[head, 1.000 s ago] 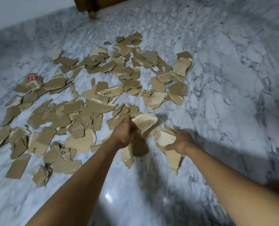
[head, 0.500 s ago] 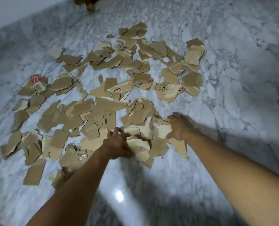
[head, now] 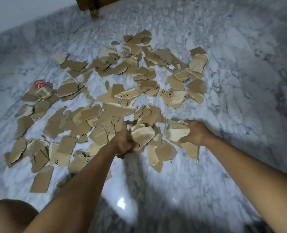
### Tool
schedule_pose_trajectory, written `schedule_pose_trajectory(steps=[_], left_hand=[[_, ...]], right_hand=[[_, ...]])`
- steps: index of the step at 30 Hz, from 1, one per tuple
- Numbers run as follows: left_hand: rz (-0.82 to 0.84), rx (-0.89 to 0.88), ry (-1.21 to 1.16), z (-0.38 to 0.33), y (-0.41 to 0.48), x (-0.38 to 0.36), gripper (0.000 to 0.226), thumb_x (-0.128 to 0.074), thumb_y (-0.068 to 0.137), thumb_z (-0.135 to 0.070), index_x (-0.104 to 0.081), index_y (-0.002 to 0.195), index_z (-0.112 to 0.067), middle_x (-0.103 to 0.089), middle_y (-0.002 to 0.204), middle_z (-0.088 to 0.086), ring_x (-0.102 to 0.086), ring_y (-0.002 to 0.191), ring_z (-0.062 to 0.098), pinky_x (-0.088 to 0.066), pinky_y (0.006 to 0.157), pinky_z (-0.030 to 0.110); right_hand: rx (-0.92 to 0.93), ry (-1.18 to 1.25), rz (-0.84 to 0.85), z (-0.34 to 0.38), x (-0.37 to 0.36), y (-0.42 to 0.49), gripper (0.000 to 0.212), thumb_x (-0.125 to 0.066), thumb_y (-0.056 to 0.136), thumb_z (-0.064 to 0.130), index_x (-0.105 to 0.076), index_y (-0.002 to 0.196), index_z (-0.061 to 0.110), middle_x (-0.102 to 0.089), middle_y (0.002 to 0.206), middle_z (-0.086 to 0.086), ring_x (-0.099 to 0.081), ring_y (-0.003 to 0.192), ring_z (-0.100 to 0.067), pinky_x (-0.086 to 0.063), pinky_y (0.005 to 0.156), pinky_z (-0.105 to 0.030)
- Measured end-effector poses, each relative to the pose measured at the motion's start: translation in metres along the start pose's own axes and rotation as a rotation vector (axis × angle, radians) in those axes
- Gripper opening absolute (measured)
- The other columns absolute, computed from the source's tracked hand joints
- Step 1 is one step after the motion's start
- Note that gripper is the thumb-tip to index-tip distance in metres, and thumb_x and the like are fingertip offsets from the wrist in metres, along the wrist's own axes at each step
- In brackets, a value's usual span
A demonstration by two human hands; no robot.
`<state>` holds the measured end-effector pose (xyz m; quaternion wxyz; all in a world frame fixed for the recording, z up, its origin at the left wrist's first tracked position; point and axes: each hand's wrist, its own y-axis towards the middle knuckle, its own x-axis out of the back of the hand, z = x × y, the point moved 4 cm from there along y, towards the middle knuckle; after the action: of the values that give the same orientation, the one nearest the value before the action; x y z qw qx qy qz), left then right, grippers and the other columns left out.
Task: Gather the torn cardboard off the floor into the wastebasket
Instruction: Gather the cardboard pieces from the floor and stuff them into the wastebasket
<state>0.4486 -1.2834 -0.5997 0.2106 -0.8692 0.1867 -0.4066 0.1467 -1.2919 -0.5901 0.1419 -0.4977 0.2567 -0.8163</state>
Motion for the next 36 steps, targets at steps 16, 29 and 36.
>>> schedule_pose_trajectory(steps=[16, 29, 36], left_hand=[[0.323, 0.129, -0.015, 0.022, -0.033, 0.007, 0.06, -0.087, 0.055, -0.021, -0.063, 0.11, -0.019, -0.074, 0.101, 0.011, -0.075, 0.084, 0.028, -0.061, 0.076, 0.049], [0.229, -0.269, 0.525, -0.052, -0.003, -0.092, 0.085, -0.081, 0.065, -0.048, -0.046, 0.141, -0.034, -0.026, 0.15, -0.002, -0.032, 0.129, 0.028, -0.034, 0.113, 0.041], [0.285, -0.217, 0.406, -0.046, 0.007, -0.09, 0.086, -0.079, 0.064, -0.045, -0.043, 0.141, -0.04, -0.038, 0.145, 0.0, -0.036, 0.136, 0.026, -0.034, 0.115, 0.043]], right_hand=[[0.177, -0.297, 0.171, 0.032, -0.063, -0.03, 0.07, -0.086, 0.072, 0.034, -0.04, 0.124, 0.021, -0.056, 0.126, -0.004, -0.057, 0.111, -0.028, -0.048, 0.086, -0.038], [-0.118, -0.105, 0.094, -0.053, -0.003, -0.043, 0.08, -0.086, 0.073, 0.034, -0.048, 0.14, 0.011, -0.052, 0.143, -0.008, -0.053, 0.128, -0.026, -0.047, 0.098, -0.031], [-0.078, -0.143, -0.025, -0.061, -0.03, -0.048, 0.055, -0.069, 0.08, 0.022, -0.049, 0.131, 0.023, -0.058, 0.131, -0.007, -0.059, 0.119, -0.029, -0.052, 0.093, -0.036]])
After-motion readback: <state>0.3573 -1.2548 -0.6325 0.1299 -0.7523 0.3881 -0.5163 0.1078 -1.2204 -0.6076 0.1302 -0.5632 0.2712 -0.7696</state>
